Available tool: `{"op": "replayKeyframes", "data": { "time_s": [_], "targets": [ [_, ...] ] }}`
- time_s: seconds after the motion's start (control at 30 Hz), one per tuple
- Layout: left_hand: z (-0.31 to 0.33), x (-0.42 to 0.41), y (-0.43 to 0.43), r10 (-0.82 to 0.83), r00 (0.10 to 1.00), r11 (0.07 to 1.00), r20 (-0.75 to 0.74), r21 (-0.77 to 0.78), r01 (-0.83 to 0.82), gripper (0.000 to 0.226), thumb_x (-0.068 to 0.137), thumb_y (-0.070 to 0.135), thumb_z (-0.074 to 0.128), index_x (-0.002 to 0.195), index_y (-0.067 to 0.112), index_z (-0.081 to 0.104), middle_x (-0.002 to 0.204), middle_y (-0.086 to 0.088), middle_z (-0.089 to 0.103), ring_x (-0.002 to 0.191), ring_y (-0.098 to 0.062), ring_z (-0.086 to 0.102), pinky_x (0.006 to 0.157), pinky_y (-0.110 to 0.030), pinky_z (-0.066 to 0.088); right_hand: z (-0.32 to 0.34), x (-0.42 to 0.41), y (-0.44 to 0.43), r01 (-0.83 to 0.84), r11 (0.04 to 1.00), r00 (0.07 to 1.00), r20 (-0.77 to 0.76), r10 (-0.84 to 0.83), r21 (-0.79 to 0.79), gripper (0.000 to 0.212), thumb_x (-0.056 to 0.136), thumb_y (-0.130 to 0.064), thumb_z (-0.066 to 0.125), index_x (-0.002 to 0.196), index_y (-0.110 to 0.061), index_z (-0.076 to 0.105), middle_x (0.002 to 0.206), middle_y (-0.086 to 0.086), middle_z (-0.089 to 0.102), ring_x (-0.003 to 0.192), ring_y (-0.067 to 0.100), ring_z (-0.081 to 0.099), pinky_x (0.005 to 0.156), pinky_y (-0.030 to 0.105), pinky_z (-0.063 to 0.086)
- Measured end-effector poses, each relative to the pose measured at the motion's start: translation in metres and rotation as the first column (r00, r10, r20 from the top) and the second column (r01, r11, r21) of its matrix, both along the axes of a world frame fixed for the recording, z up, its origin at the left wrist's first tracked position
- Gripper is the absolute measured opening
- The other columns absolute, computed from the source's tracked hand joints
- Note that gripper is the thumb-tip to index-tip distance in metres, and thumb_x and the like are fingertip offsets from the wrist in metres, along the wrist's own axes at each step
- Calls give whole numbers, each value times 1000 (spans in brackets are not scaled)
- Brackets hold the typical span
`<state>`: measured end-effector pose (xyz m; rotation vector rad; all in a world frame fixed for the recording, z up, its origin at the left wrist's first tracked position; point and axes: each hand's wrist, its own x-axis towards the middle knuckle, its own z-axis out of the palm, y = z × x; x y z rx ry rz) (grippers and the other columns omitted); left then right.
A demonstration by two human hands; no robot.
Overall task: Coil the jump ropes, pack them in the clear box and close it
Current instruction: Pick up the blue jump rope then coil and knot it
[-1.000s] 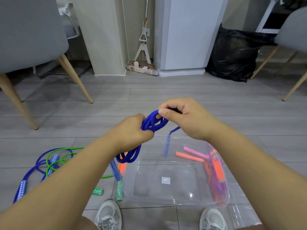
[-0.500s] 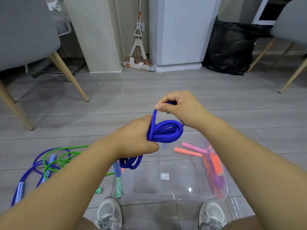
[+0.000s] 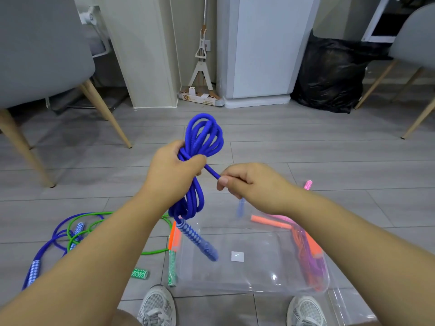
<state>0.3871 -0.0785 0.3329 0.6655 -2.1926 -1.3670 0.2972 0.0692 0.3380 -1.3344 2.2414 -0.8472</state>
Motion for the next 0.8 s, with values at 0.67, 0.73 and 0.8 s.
{"op": "replayKeyframes", "data": {
  "time_s": [0.67, 0.73, 0.8],
  "targets": [
    [-18, -4, 7, -229, 738, 710, 635, -410, 573, 34, 74, 50, 69, 75, 28, 43, 66, 7, 51, 62, -13, 50, 58, -29, 40, 3, -18, -17, -20, 957, 975, -218, -45, -289, 9, 77, -25, 73, 76, -16, 71, 71, -13, 47, 69, -4, 47, 63, 10, 34],
    [-15, -3, 10, -292, 756, 710, 585, -397, 582, 28, 76, 30, 65, 69, 24, 39, 62, 4, 49, 58, -17, 46, 55, -29, 39, 3, -23, -17, 82, 951, 978, -161, -135, -298, 15, 71, -29, 78, 70, -16, 69, 69, -8, 52, 65, 1, 47, 59, 13, 35],
    [-13, 0, 10, -365, 786, 746, 499, -348, 568, 21, 72, 19, 63, 70, 22, 42, 60, 5, 47, 54, -13, 40, 53, -27, 37, 1, -29, -15, 193, 938, 978, -24, -208, -287, 21, 68, -29, 80, 62, -16, 64, 59, -8, 54, 55, 3, 45, 53, 14, 35]
  ]
}}
